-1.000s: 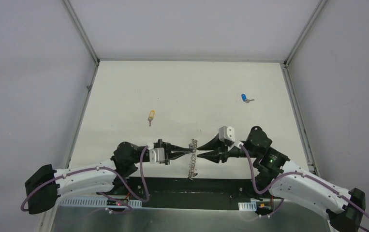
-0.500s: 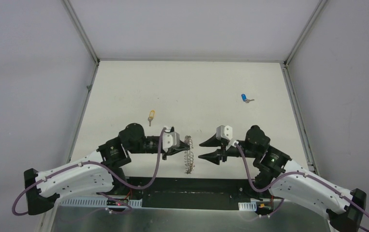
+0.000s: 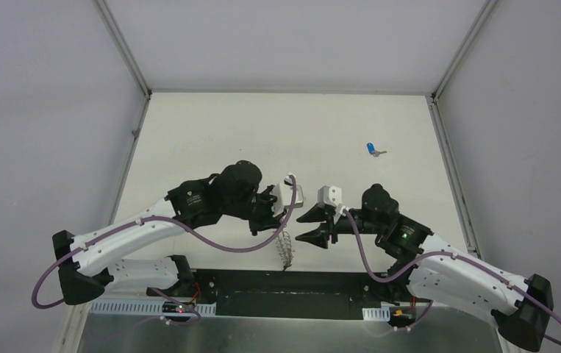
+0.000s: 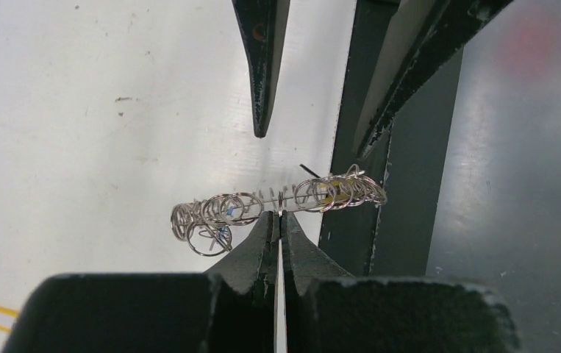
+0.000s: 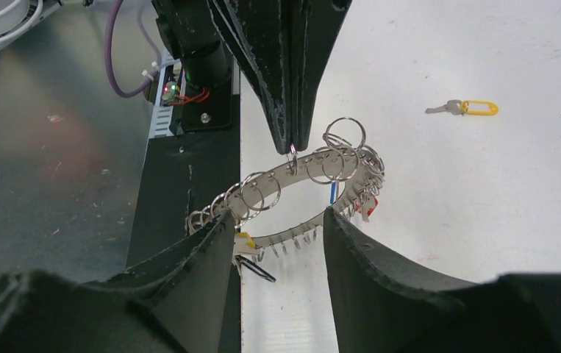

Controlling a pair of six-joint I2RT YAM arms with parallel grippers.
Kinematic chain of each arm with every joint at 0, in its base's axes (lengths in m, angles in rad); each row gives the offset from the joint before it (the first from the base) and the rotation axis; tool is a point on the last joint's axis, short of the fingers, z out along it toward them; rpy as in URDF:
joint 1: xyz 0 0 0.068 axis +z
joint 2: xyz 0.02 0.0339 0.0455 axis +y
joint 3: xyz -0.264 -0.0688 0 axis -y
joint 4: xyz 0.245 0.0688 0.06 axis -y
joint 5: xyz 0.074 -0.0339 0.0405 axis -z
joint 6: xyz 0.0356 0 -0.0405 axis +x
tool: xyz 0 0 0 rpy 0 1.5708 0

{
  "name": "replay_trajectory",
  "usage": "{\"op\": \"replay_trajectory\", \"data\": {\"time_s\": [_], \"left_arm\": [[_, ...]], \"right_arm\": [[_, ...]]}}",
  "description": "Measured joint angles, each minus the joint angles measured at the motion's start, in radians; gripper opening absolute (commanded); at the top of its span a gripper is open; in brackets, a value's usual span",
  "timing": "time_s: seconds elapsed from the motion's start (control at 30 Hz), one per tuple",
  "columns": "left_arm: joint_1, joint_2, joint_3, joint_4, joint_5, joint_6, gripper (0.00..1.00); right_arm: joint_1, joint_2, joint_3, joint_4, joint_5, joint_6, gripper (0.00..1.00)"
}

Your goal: Put the keys on the keyring

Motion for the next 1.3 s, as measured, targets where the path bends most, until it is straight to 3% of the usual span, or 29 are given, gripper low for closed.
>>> {"op": "replay_trajectory", "data": {"time_s": [0.27,0.67,0.83,0.93,1.17,1.23,1.3], "left_arm": [[0.0,0.119,0.175,-0.179,-0.032,-0.028,0.0],[0.0,0.155,0.236,-0.251,-0.039,-0.048,0.0],[0.0,0.165,0.248,-0.255,-0.033,-0.051,0.0],[0.0,0.165,0.249,-0.254,-0.026,-0.051,0.0],[0.0,0.161,0.249,-0.253,-0.016,-0.052,0.0],[0.0,0.16,0.249,-0.254,-0.015,-0.052,0.0],[0.0,0.159,0.249,-0.253,-0.013,-0.053,0.0]], "right_arm": [[0.003,0.075,-0.001,0.118,0.002,0.043,0.47],[0.017,0.162,-0.026,0.283,0.021,0.103,0.38],[0.02,0.173,-0.036,0.314,0.019,0.106,0.3],[0.023,0.176,-0.037,0.325,0.016,0.109,0.16],[0.024,0.194,-0.039,0.36,-0.011,0.115,0.14],[0.024,0.199,-0.039,0.369,-0.017,0.116,0.03],[0.025,0.2,-0.039,0.371,-0.022,0.116,0.0]]}}
